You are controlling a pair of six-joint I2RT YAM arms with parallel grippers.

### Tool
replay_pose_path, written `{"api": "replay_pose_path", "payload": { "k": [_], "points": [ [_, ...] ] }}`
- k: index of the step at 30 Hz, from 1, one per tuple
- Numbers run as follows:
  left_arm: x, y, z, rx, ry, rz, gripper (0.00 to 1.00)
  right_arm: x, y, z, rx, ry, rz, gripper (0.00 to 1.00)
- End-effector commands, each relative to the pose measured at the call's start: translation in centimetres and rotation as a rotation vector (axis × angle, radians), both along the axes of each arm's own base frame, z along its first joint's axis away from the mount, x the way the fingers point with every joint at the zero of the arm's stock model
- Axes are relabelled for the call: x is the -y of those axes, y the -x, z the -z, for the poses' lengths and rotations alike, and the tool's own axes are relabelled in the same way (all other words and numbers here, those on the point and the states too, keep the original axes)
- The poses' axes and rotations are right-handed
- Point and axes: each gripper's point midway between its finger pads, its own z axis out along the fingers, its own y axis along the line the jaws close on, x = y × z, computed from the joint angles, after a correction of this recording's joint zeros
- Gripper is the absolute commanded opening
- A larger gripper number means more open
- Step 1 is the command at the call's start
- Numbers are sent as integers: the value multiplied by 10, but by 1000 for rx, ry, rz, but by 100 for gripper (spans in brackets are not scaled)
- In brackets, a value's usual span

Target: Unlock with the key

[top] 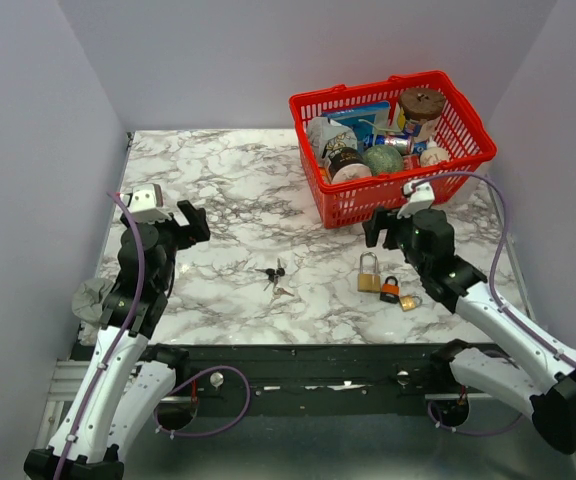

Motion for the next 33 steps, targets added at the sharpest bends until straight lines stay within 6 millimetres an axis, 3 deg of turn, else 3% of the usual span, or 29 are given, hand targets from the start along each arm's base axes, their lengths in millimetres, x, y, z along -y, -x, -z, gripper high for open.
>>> {"api": "replay_pose_path", "payload": {
  "k": [1,3,7,11,12,13,16,18,19,23,26,27,33],
  "points": [
    [4,1,-1,2,-4,33,99,-22,14,5,-47,44,-45,87],
    [5,0,-1,2,-8,35,99,-38,24,10,-67,41,-96,86],
    [7,-1,2,-4,-14,48,99,-90,54,20,-116,31,-238,84],
    [10,-4,7,-25,-23,62,99,-138,67,24,-123,61,-367,80],
    [11,-4,8,-27,-22,67,99,-150,67,36,-145,89,-395,78],
    [12,-4,8,-28,-25,73,99,-168,72,27,-138,78,-459,77],
    [18,-5,8,-19,-25,109,99,-200,77,35,-176,70,-585,74],
    [20,-6,9,-19,-28,122,99,-212,77,41,-194,79,-630,71],
    [20,-6,11,-25,-30,123,99,-217,78,54,-219,104,-659,71],
    [21,-9,16,-47,-38,127,99,-234,66,66,-217,183,-706,68],
    [23,-10,18,-57,-39,139,99,-238,60,90,-265,271,-725,66],
    [24,-10,19,-60,-39,142,99,-242,58,86,-273,279,-727,64],
    [27,-14,28,-101,-44,152,99,-249,70,103,-373,262,-760,59]
  ]
}}
